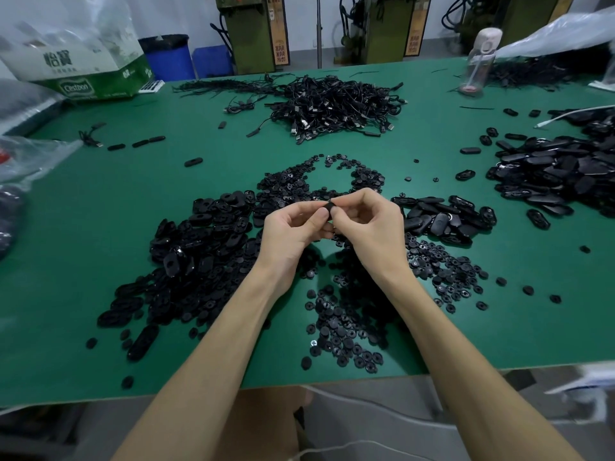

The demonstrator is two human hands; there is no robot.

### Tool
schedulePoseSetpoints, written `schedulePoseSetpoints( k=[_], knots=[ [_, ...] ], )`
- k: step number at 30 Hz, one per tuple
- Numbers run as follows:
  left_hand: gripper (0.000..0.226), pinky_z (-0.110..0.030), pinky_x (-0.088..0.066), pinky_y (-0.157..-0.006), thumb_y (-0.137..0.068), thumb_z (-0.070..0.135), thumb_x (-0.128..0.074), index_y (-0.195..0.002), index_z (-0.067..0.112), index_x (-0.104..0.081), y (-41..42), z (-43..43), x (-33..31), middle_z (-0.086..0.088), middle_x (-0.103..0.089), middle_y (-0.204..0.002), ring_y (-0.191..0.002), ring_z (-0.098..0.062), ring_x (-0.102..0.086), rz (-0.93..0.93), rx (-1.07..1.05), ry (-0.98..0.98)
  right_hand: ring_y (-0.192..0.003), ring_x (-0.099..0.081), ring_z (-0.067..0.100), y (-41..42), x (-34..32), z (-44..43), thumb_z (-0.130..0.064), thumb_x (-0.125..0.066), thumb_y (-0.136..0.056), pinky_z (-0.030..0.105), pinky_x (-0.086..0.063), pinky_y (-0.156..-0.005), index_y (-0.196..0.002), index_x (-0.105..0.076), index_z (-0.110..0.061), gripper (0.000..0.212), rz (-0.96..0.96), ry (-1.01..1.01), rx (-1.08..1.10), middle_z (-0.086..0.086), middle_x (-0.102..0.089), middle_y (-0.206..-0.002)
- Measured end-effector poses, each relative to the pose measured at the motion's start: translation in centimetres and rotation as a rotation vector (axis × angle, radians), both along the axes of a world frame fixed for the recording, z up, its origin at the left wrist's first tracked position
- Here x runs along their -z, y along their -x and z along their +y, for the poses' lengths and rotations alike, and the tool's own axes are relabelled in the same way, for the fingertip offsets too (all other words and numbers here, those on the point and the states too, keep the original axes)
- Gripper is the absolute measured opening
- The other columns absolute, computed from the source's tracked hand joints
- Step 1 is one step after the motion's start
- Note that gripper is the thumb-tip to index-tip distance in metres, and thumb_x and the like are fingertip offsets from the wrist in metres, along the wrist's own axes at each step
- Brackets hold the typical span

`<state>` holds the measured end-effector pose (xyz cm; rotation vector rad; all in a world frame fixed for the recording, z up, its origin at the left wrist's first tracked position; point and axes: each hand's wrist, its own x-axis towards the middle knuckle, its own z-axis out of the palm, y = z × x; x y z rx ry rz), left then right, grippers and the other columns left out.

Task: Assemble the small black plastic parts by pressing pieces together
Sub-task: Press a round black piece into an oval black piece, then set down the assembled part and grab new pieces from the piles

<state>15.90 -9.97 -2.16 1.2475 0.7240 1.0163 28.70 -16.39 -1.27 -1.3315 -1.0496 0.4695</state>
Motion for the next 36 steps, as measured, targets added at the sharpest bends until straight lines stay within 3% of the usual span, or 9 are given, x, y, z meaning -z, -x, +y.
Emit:
schedulePoseSetpoints(
  k=[10,13,16,18,20,23,29,32,36],
  knots=[
    [0.016,-0.030,-0.061,-0.078,-0.095,0.010,-0.073,-0.109,0.003,-0.076,0.1,0.0,-0.4,-0.011,-0.079,-0.094,-0.084,-0.022,-0.077,0.126,-0.104,-0.135,-0.071,-0.060,0.013,0.0,-0.2,0.0,-0.003,-0.066,-0.092,0.027,-0.051,-0.069,-0.102,-0.072,-0.021,0.021,-0.039,-0.049,0.036,-0.001,-0.067,-0.080],
    [0.016,-0.032,-0.060,-0.088,-0.102,0.013,-0.063,-0.112,0.012,-0.075,0.4,0.5,-0.5,-0.001,-0.077,-0.101,-0.093,-0.012,-0.073,0.443,-0.314,-0.370,-0.076,-0.059,0.021,-0.9,-0.3,0.1,-0.006,-0.059,-0.096,0.040,-0.052,-0.072,-0.100,-0.074,-0.022,0.023,0.016,-0.036,0.221,0.005,-0.068,-0.091],
    [0.028,-0.031,-0.043,-0.108,-0.103,0.004,-0.054,-0.128,0.013,-0.064,1.7,1.6,-0.2,-0.005,-0.062,-0.127,-0.120,-0.017,-0.053,0.877,-0.585,-0.483,-0.090,-0.065,0.026,-1.8,-0.4,0.2,-0.010,-0.056,-0.102,0.045,-0.056,-0.081,-0.102,-0.072,-0.024,0.021,0.071,-0.034,0.446,0.001,-0.065,-0.104],
    [0.034,-0.040,-0.032,-0.107,-0.098,-0.002,-0.054,-0.130,0.009,-0.058,2.5,2.3,0.1,-0.013,-0.051,-0.134,-0.126,-0.030,-0.041,1.157,-0.668,-0.468,-0.092,-0.069,0.023,-2.4,-0.4,0.3,-0.010,-0.053,-0.105,0.040,-0.059,-0.084,-0.108,-0.071,-0.024,0.023,0.169,-0.050,0.517,0.008,-0.065,-0.113],
    [0.031,-0.045,-0.028,-0.104,-0.096,-0.003,-0.053,-0.125,0.006,-0.057,2.8,2.3,0.1,-0.017,-0.046,-0.134,-0.125,-0.036,-0.037,1.278,-0.696,-0.414,-0.084,-0.069,0.016,-3.1,-0.4,0.5,-0.009,-0.049,-0.107,0.026,-0.059,-0.079,-0.117,-0.068,-0.022,0.025,0.329,-0.064,0.570,0.016,-0.064,-0.121],
    [0.032,-0.046,-0.026,-0.104,-0.093,-0.007,-0.054,-0.121,0.008,-0.059,3.0,2.4,0.0,-0.018,-0.046,-0.131,-0.125,-0.038,-0.037,1.305,-0.687,-0.384,-0.083,-0.068,0.013,-3.8,-0.2,0.5,-0.007,-0.046,-0.105,0.022,-0.054,-0.076,-0.126,-0.061,-0.019,0.028,0.484,-0.054,0.640,0.016,-0.058,-0.129],
    [0.034,-0.048,-0.027,-0.106,-0.094,-0.007,-0.059,-0.125,0.005,-0.056,3.7,2.8,-0.1,-0.022,-0.047,-0.133,-0.127,-0.041,-0.038,1.236,-0.683,-0.331,-0.100,-0.058,0.019,-3.7,-0.2,0.6,-0.004,-0.052,-0.100,0.028,-0.054,-0.078,-0.142,-0.048,-0.010,0.042,0.508,0.053,0.626,0.004,-0.036,-0.132],
    [0.033,-0.048,-0.028,-0.104,-0.096,-0.007,-0.057,-0.125,0.009,-0.061,3.9,3.1,0.1,-0.020,-0.052,-0.131,-0.126,-0.039,-0.041,1.225,-0.688,-0.339,-0.110,-0.058,0.025,-3.4,-0.3,0.4,-0.003,-0.053,-0.100,0.034,-0.056,-0.084,-0.146,-0.044,-0.008,0.047,0.444,0.111,0.594,0.007,-0.032,-0.140],
    [0.031,-0.043,-0.027,-0.099,-0.101,0.000,-0.056,-0.124,0.019,-0.068,3.7,3.1,-0.1,-0.010,-0.059,-0.121,-0.119,-0.030,-0.048,1.104,-0.784,-0.448,-0.099,-0.053,0.006,-2.7,-0.6,0.1,-0.002,-0.059,-0.097,0.021,-0.053,-0.086,-0.135,-0.056,-0.015,0.041,0.220,0.060,0.567,0.002,-0.039,-0.130]
  ],
)
